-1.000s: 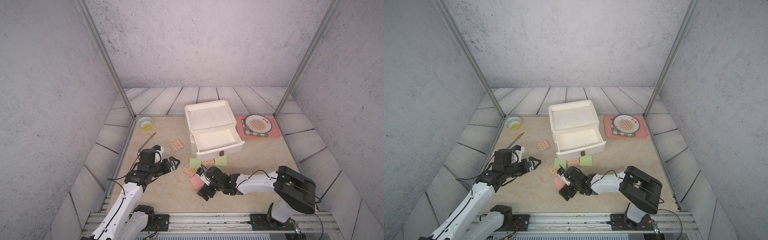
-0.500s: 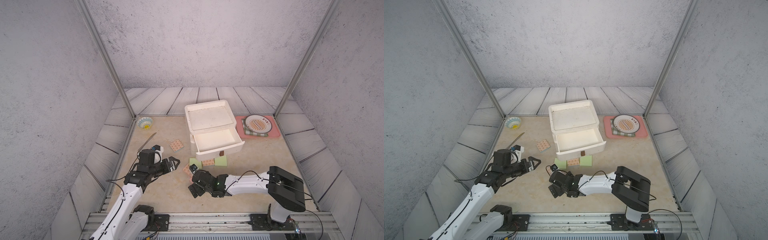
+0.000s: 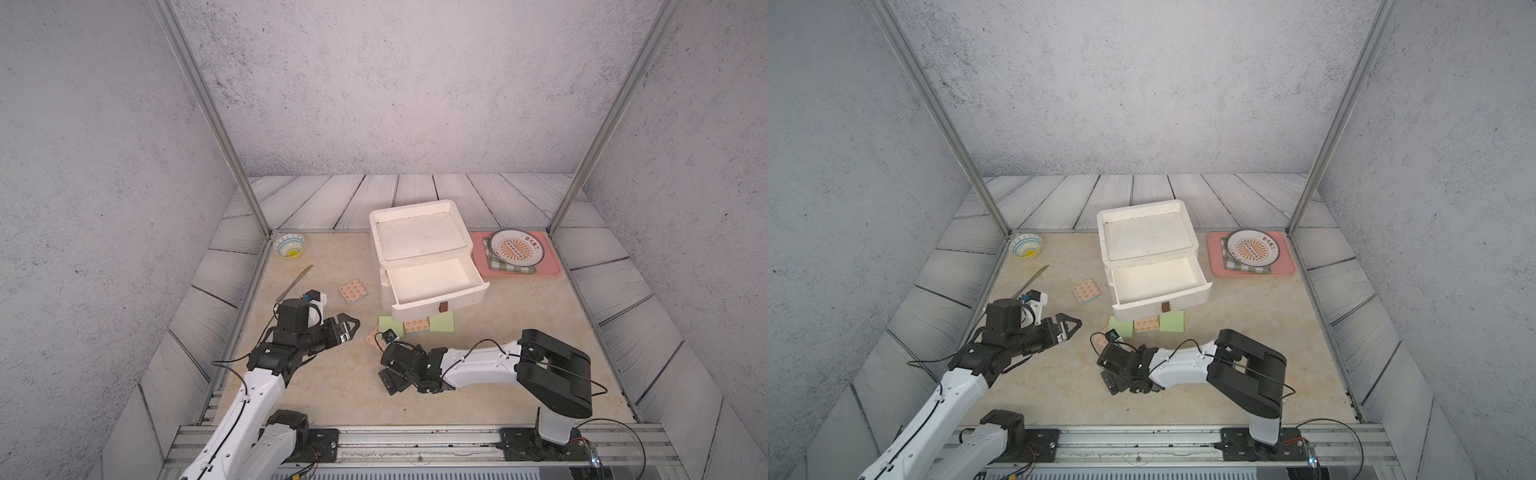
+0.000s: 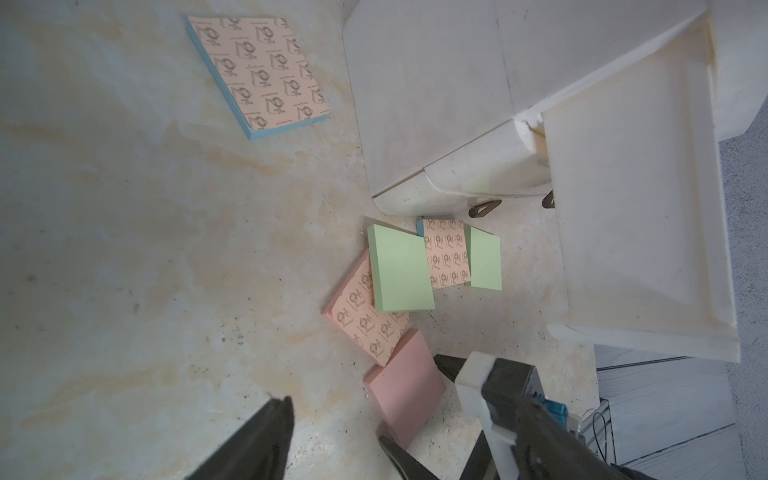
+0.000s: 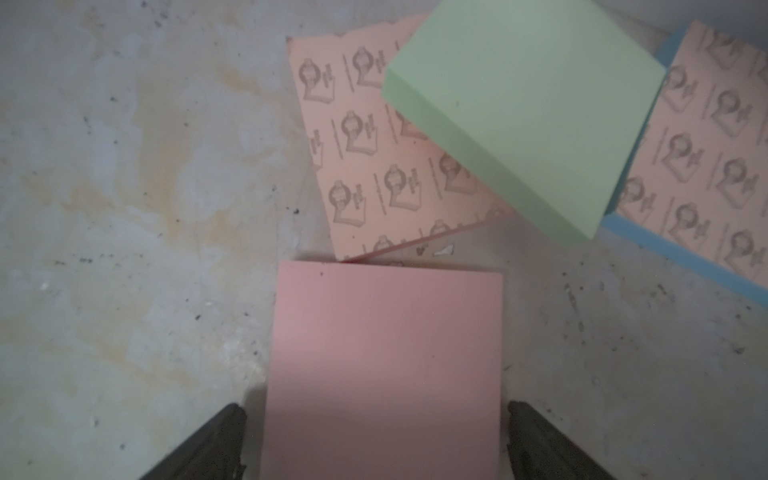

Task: Please put the sticky notes in the drawer by color
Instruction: Pick up the sticky notes from the center of the board, then place the sticky notes in the drawer.

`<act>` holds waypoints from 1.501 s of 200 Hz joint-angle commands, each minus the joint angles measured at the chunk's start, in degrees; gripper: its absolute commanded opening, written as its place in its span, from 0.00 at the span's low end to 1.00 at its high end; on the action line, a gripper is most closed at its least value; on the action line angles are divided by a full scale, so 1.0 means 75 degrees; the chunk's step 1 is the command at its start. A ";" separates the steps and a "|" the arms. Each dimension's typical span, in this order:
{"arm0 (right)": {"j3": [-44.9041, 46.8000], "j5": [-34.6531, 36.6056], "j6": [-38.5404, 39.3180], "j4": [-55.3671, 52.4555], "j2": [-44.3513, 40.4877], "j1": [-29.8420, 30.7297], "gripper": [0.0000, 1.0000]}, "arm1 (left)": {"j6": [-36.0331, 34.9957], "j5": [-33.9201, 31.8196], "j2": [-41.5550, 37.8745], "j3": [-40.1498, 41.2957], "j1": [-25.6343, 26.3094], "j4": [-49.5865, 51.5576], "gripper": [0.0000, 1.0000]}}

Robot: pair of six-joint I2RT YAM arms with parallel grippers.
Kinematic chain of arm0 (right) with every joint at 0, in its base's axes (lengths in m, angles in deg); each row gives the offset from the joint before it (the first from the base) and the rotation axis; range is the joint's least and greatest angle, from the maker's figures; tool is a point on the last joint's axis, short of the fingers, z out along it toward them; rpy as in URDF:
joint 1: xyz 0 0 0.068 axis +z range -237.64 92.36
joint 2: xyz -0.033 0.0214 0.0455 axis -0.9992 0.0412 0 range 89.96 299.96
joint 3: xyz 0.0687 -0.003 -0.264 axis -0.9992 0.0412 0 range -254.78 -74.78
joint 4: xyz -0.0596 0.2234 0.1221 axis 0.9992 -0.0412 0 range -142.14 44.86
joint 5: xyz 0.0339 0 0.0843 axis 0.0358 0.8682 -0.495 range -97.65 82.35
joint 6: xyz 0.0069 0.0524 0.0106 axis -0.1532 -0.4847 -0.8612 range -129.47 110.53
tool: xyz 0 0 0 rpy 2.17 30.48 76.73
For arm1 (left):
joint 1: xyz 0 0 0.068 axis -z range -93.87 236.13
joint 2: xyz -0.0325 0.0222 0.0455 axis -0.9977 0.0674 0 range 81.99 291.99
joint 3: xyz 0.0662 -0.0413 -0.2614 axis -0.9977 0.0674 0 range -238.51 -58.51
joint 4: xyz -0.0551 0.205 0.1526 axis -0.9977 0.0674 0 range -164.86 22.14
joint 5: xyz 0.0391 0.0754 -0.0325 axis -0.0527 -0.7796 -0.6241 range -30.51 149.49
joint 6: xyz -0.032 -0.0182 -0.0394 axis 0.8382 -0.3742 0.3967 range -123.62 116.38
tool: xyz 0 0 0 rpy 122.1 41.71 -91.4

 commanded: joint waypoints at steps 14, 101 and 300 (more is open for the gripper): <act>-0.0160 -0.0074 -0.0102 -0.0575 0.0403 0.0087 0.83 | -0.0075 0.0010 -0.0065 0.0008 -0.0070 0.0065 0.88; 0.0050 0.0203 -0.0017 -0.1436 -0.1466 0.0225 0.74 | -0.0078 -0.0016 0.0004 -0.0133 -0.0070 0.0066 0.88; -0.3434 0.0155 0.2222 -0.3526 -0.3346 -0.3396 0.74 | -0.0038 0.0308 0.1052 -0.1133 -0.0035 -0.0069 0.88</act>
